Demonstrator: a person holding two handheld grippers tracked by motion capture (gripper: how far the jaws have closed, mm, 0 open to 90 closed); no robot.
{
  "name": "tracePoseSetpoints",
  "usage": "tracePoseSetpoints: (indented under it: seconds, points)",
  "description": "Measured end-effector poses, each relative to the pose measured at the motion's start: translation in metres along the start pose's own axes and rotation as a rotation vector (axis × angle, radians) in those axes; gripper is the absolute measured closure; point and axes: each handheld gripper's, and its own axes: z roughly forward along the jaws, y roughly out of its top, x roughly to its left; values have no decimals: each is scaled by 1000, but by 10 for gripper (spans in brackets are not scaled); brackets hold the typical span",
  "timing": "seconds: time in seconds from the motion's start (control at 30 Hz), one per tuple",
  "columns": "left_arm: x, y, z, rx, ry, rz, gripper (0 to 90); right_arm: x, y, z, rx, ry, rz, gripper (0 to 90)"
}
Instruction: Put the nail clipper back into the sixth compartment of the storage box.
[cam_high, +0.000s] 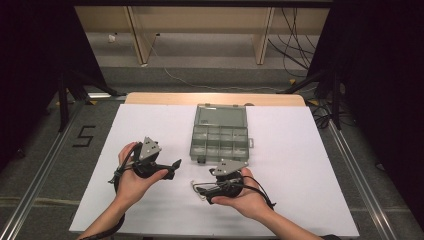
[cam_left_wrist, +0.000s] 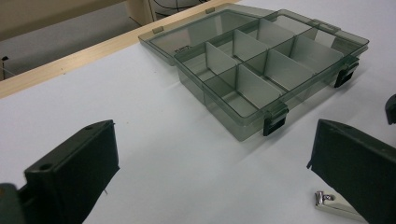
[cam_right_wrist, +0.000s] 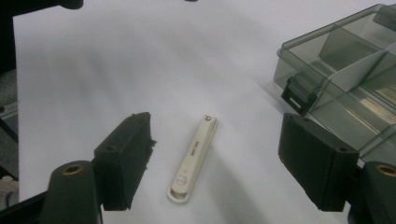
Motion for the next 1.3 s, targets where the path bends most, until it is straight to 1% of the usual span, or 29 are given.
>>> tracePoseSetpoints:
  seconds: [0.07, 0.1, 0.17, 0.23, 0.27, 0.33, 0.37, 0.43, 0.47, 0.53, 0.57, 0.6, 0.63, 0.67, 0.73, 0.77, 0.8, 0.87, 0.9, 0.93, 0.97, 1.0, 1.03, 1.07, 1.13, 1.17, 1.2, 1.3]
  points:
    - [0, 0, 0, 0, -3, -9, 4, 1, 1, 5, 8, -1, -1, 283]
    - [1, 0, 0, 0, -1, -8, 4, 1, 1, 7, 21, 3, -5, 292]
    - [1, 0, 0, 0, 6, -4, 5, 3, 2, 12, 29, -5, -4, 307]
    - [1, 0, -1, -2, 4, -6, 5, 4, 3, 18, 49, -1, -7, 334]
    - [1, 0, -1, -4, 5, -14, 5, 5, 4, 21, 63, -12, -8, 343]
    - [1, 1, -1, -6, 6, -8, 5, 6, 5, 27, 70, -8, -13, 370]
    - [1, 1, -2, -5, 5, -8, 5, 7, 6, 29, 90, -8, -17, 386]
    - [2, 0, -1, -5, 12, -7, 5, 9, 6, 36, 116, -22, -26, 416]
    - [2, 0, -1, -4, 8, -16, 5, 10, 6, 40, 117, -20, -17, 431]
    - [2, 0, -1, -5, 13, -11, 5, 10, 6, 44, 133, -24, -29, 452]
    - [2, 0, -1, -5, 13, -11, 5, 10, 6, 47, 137, -33, -29, 460]
    - [3, 0, -1, -3, 10, -11, 5, 10, 6, 48, 148, -28, -23, 467]
    - [4, 0, -1, 12, 13, 2, 6, 10, 7, 49, 163, -27, -21, 477]
    - [2, 0, -1, 3, 16, -10, 9, 9, 6, 52, 152, -47, -37, 486]
    - [2, 0, -1, 2, 14, -11, 9, 9, 7, 54, 164, -53, -23, 491]
    - [2, 0, -1, 2, 15, -7, 9, 8, 8, 54, 176, -51, -27, 499]
    - [2, 0, -1, 3, 18, -4, 9, 8, 7, 56, 175, -57, -27, 503]
    - [3, 0, -1, 4, 21, -4, 9, 9, 6, 57, 196, -51, -33, 511]
    - [3, 0, -1, 4, 22, -4, 9, 10, 5, 59, 191, -64, -38, 513]
    - [3, 0, -1, 3, 22, -4, 9, 11, 7, 58, 209, -56, -24, 515]
    - [3, 0, -1, 2, 23, -6, 9, 10, 7, 59, 204, -58, -43, 522]
    - [3, 0, -1, 0, 21, -6, 9, 11, 8, 59, 209, -58, -43, 530]
    - [3, 0, -2, 1, 19, -3, 9, 11, 7, 61, 193, -77, -61, 538]
    - [3, 0, -2, 1, 19, -3, 9, 13, 8, 60, 208, -67, -38, 549]
    - [3, 1, -2, 1, 19, -4, 9, 14, 8, 59, 215, -55, -30, 579]
    - [3, 1, -1, 0, 19, -4, 9, 14, 8, 59, 208, -63, -24, 595]
    - [3, 1, -1, 0, 18, -4, 9, 12, 7, 59, 203, -59, -53, 606]
    - [3, 0, -1, 1, 22, -4, 10, 12, 6, 59, 200, -62, -48, 648]
